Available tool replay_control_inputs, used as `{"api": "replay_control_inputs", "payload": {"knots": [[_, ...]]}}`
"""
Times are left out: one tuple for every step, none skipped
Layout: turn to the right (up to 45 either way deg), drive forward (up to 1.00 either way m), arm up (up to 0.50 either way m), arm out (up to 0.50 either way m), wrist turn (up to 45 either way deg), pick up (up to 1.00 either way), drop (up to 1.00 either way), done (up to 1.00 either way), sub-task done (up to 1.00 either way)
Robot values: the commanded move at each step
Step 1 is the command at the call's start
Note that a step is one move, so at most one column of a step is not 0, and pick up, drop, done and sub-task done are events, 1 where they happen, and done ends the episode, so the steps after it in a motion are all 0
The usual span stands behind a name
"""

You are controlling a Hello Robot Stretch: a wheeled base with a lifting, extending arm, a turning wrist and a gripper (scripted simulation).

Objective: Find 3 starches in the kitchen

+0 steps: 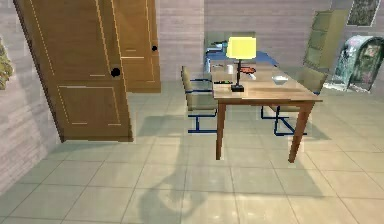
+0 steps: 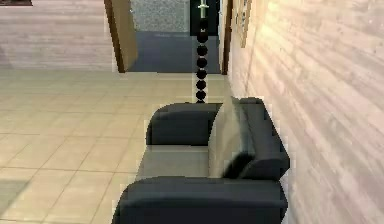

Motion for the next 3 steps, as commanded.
{"api": "replay_control_inputs", "payload": {"knots": [[0.0, 0.3, 0.0, 0.0, 0.0, 0.0, 0.0, 0.0, 0.0], [33.0, 0.0, 0.0, 0.0, 0.0, 0.0, 0.0, 0.0, 0.0], [0.0, 0.85, 0.0, 0.0, 0.0, 0.0, 0.0, 0.0, 0.0]]}}
